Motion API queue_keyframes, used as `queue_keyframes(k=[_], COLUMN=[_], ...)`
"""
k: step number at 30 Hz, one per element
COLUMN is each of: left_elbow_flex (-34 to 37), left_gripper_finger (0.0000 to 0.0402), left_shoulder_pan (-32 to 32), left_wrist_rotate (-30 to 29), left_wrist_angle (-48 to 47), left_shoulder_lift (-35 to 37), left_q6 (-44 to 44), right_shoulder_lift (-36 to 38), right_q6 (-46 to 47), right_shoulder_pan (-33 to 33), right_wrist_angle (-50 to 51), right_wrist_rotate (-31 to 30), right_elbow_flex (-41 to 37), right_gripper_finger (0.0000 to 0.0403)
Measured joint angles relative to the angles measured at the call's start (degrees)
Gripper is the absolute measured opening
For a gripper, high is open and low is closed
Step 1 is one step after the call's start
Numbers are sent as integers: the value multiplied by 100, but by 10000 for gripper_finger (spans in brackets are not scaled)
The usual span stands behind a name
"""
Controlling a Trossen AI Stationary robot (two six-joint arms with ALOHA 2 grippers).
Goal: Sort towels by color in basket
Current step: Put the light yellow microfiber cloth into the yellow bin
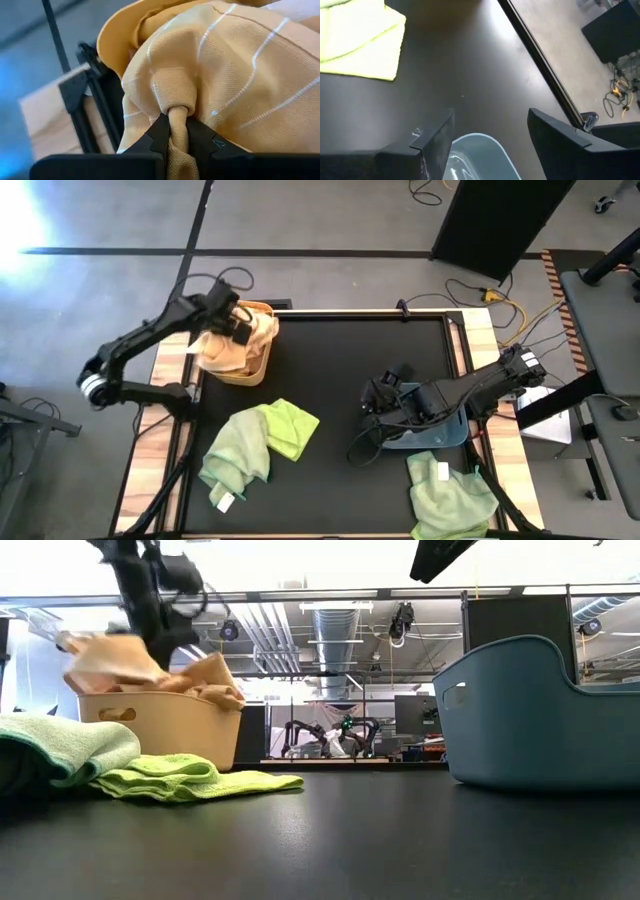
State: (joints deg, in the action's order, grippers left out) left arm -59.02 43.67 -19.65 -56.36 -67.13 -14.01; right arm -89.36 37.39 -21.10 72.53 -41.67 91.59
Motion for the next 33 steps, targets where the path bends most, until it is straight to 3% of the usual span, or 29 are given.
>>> queue_keyframes(k=[5, 10, 20, 25, 33], left_elbow_flex=[2, 17, 111, 103, 66], left_gripper_finger=[20, 20, 22, 49, 139], left_shoulder_pan=[874, 1172, 994, 994, 987], left_wrist_rotate=[930, 968, 943, 930, 1016], left_wrist_angle=[626, 551, 738, 708, 421], left_shoulder_lift=[-751, -1421, -2390, -2359, -1383], left_q6=[89, -259, -298, -378, -435], right_shoulder_lift=[0, 0, 2, 2, 2], right_q6=[-147, -258, -418, -425, -445], right_shoulder_pan=[0, 0, 0, 0, 0], right_wrist_angle=[2, 2, 9, 61, 70], right_wrist_rotate=[0, 0, 2, 4, 12], right_elbow_flex=[0, -13, -327, -429, -435], right_gripper_finger=[246, 236, 235, 249, 267])
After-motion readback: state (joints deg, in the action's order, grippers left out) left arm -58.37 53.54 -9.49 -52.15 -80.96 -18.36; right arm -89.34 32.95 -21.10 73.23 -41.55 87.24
